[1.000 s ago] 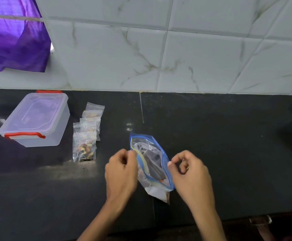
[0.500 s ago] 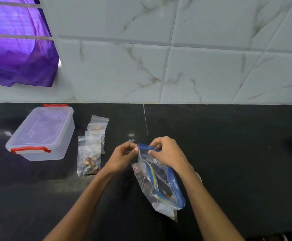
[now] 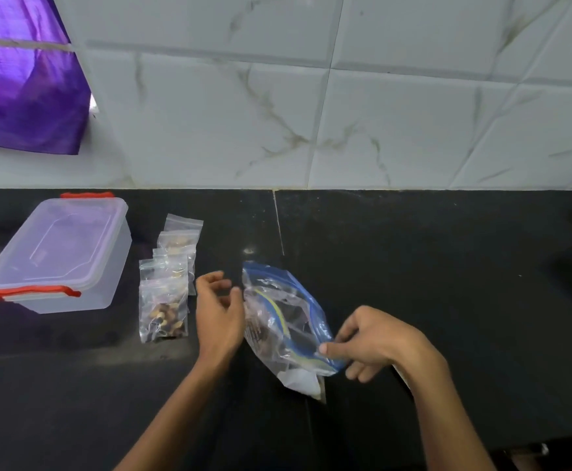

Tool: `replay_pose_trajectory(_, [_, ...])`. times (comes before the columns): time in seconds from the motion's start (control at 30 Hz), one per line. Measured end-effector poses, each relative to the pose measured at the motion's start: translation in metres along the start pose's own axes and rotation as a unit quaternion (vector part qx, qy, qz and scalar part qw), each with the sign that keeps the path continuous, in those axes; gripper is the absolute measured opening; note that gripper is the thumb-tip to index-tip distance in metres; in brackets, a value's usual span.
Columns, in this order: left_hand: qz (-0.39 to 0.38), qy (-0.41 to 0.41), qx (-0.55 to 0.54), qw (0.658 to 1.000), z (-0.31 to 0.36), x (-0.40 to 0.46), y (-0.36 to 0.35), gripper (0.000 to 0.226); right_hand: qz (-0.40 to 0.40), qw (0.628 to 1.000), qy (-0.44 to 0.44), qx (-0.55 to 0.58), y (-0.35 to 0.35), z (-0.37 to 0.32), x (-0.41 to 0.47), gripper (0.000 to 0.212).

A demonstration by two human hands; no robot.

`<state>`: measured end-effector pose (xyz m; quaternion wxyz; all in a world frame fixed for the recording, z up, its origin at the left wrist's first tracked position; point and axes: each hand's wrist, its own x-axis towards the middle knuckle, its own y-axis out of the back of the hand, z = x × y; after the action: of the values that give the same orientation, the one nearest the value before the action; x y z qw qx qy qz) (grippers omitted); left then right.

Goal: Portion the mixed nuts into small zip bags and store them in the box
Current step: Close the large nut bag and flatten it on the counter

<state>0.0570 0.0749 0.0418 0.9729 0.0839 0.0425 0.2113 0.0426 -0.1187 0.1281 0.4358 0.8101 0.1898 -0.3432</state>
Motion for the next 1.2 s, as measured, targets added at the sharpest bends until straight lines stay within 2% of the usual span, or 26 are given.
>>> replay_pose_trajectory(0.07, [-0.01, 0.05, 0.008, 0.999, -0.003, -0.027, 0.006, 0.023, 0.001, 0.997, 0.006, 0.071, -0.012, 0.008, -0.001, 0.021])
replay_pose_trajectory(0.17, [-0.119, 0.125, 0.004, 0.985, 0.001, -0.06, 0.007, 0.009, 0.048, 0.987, 0.028, 0.152, -0.029, 0.015, 0.003, 0.016])
replay_pose_trajectory(0.2, [-0.15, 0.139, 0.003, 0.979, 0.007, -0.068, 0.009, 0.013, 0.071, 0.983, 0.034, 0.163, -0.033, 0.017, 0.005, 0.016])
replay_pose_trajectory(0.27, [-0.173, 0.145, 0.022, 0.974, 0.02, -0.078, 0.012, 0.036, 0.109, 0.979, 0.04, 0.169, -0.037, 0.02, 0.003, 0.017])
replay_pose_trajectory(0.33, [-0.179, 0.138, 0.101, 0.969, 0.032, -0.085, 0.014, 0.062, 0.127, 0.977, 0.05, 0.165, -0.041, 0.021, -0.001, 0.019])
replay_pose_trajectory(0.4, [-0.214, 0.14, 0.165, 0.953, 0.038, -0.089, 0.01, 0.063, 0.129, 0.975, 0.06, 0.171, -0.046, 0.021, -0.005, 0.021])
replay_pose_trajectory(0.47, [-0.245, 0.143, 0.167, 0.944, 0.038, -0.089, 0.001, 0.05, 0.13, 0.973, 0.064, 0.182, -0.049, 0.02, -0.008, 0.019])
replay_pose_trajectory(0.57, [-0.227, 0.152, 0.139, 0.952, 0.036, -0.085, -0.006, 0.039, 0.192, 0.963, 0.062, 0.181, -0.049, 0.018, -0.014, 0.015])
replay_pose_trajectory(0.7, [-0.195, 0.134, 0.133, 0.962, 0.042, -0.094, -0.009, 0.039, 0.307, 0.946, 0.085, 0.057, -0.046, 0.01, -0.027, 0.013])
replay_pose_trajectory(0.8, [-0.226, 0.1, 0.081, 0.966, 0.049, -0.1, -0.005, 0.05, 0.305, 0.946, 0.109, 0.003, -0.044, 0.012, -0.029, 0.012])
replay_pose_trajectory(0.87, [-0.238, 0.07, 0.038, 0.968, 0.048, -0.097, 0.005, 0.042, 0.274, 0.955, 0.114, 0.003, -0.039, 0.018, -0.027, 0.013])
replay_pose_trajectory(0.93, [-0.24, 0.057, -0.007, 0.969, 0.041, -0.089, 0.017, 0.019, 0.21, 0.968, 0.13, 0.044, -0.033, 0.028, -0.024, 0.026])
replay_pose_trajectory(0.97, [-0.231, 0.053, -0.021, 0.971, 0.037, -0.083, 0.022, 0.011, 0.169, 0.972, 0.15, 0.07, -0.03, 0.035, -0.022, 0.041])
replay_pose_trajectory(1.03, [-0.179, 0.027, -0.004, 0.983, 0.022, -0.068, 0.028, 0.026, 0.112, 0.969, 0.191, 0.109, -0.029, 0.045, -0.017, 0.08])
replay_pose_trajectory(1.07, [-0.148, 0.017, 0.016, 0.989, 0.014, -0.059, 0.029, 0.032, 0.108, 0.965, 0.204, 0.127, -0.031, 0.05, -0.013, 0.089])
replay_pose_trajectory(1.1, [-0.122, 0.012, 0.042, 0.992, 0.004, -0.05, 0.03, 0.032, 0.119, 0.957, 0.218, 0.147, -0.035, 0.054, -0.009, 0.086])
replay_pose_trajectory(1.2, [-0.104, 0.018, 0.14, 0.985, -0.025, -0.021, 0.026, 0.038, 0.201, 0.927, 0.269, 0.169, -0.047, 0.06, 0.004, 0.043])
